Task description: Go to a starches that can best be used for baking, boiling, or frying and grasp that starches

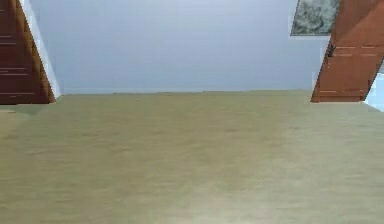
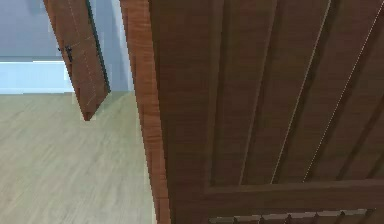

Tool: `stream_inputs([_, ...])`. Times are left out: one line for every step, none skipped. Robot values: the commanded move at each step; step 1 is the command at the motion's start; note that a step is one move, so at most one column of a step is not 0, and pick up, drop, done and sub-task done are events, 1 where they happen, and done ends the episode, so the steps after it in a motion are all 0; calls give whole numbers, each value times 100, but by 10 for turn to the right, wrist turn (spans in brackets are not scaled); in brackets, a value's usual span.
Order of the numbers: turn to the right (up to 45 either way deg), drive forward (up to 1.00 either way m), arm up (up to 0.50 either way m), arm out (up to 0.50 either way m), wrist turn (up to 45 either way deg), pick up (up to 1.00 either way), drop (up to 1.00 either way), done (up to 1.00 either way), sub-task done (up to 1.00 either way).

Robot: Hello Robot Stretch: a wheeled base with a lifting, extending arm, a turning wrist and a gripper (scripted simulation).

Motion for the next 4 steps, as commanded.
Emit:
stream_inputs([0, 5, 0, 0, 0, 0, 0, 0, 0])
stream_inputs([390, 0, 0, 0, 0, 0, 0, 0, 0])
stream_inputs([0, 45, 0, 0, 0, 0, 0, 0, 0])
stream_inputs([90, 0, 0, 0, 0, 0, 0, 0, 0])
